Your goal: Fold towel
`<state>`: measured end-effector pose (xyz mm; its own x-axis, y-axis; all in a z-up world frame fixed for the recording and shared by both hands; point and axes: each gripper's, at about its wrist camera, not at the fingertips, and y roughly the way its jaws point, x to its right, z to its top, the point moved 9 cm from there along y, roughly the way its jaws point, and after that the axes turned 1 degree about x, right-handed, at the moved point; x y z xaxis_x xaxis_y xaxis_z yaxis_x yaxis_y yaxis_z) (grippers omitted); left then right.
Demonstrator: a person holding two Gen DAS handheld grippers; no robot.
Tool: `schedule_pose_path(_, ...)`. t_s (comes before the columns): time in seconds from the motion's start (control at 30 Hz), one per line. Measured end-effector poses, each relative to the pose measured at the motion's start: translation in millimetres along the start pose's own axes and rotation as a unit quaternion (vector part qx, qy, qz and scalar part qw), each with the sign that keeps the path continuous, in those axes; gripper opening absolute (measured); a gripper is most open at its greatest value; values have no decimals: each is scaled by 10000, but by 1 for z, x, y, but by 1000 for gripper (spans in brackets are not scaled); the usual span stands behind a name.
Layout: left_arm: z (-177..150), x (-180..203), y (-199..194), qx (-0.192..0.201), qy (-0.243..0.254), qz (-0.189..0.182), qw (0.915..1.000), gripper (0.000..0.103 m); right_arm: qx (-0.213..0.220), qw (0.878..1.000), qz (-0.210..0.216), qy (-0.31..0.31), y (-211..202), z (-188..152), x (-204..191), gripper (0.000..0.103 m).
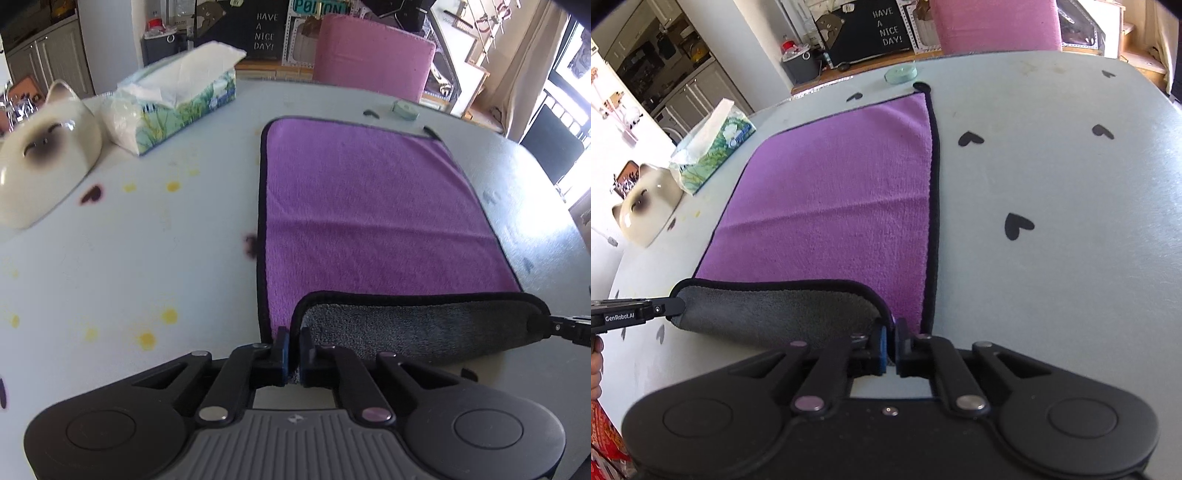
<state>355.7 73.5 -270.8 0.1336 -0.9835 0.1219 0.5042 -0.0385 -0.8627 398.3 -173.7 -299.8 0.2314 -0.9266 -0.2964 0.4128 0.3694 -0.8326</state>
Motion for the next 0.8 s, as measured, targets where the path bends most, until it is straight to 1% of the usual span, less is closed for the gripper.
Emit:
schedule_pose_path(0.17,12,5,-16,194,46,3,9998,5,219,9997,-17,-48,-14,9,-6,4)
schedule_pose_path(0.4,26,14,-34,340,43,28,9994,5,423,9990,-111,-114,-30,23,-13,4)
schedule_pose_path(0.57,45,18,-46,444,7,40,9990,5,530,9984,-159,-120,-43,43,-15,4)
schedule_pose_path(0.8,83,20,-52,559,81,74,9984,5,693,9974,-147,-127,-55,82,-16,4)
